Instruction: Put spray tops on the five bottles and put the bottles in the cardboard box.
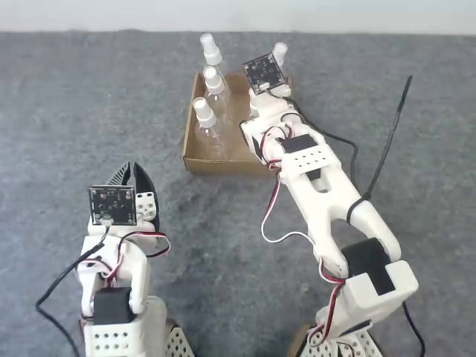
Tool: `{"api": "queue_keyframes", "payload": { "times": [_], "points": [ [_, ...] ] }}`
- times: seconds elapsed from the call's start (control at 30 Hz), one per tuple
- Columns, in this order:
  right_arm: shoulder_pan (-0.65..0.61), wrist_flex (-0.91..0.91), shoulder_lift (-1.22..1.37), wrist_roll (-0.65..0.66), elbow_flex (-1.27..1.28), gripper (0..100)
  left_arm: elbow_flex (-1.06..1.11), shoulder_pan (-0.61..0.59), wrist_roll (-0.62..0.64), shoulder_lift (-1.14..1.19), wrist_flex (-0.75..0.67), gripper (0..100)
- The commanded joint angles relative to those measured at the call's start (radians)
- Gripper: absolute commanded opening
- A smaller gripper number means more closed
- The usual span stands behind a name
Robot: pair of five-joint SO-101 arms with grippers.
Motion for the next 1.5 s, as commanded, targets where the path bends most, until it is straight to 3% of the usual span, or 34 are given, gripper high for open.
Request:
{"api": "queue_keyframes", "payload": {
  "times": [0.0, 0.37, 0.57, 1.0, 1.47],
  "points": [
    [0.021, 0.027, -0.004, -0.044, -0.054, 0.6, -0.010, -0.003, 0.011, -0.018, -0.029, 3],
    [0.013, 0.045, -0.005, -0.098, -0.057, 0.9, -0.010, -0.003, 0.011, -0.018, -0.029, 3],
    [0.012, 0.099, -0.008, -0.101, -0.058, 14.5, 0.001, -0.003, 0.009, -0.018, -0.035, 3],
    [-0.015, 0.114, -0.015, -0.100, -0.054, 32.7, 0.001, -0.003, 0.009, -0.018, -0.035, 3],
    [-0.053, 0.165, -0.033, -0.098, -0.054, 33.2, 0.001, -0.003, 0.009, -0.018, -0.035, 3]
  ]
}}
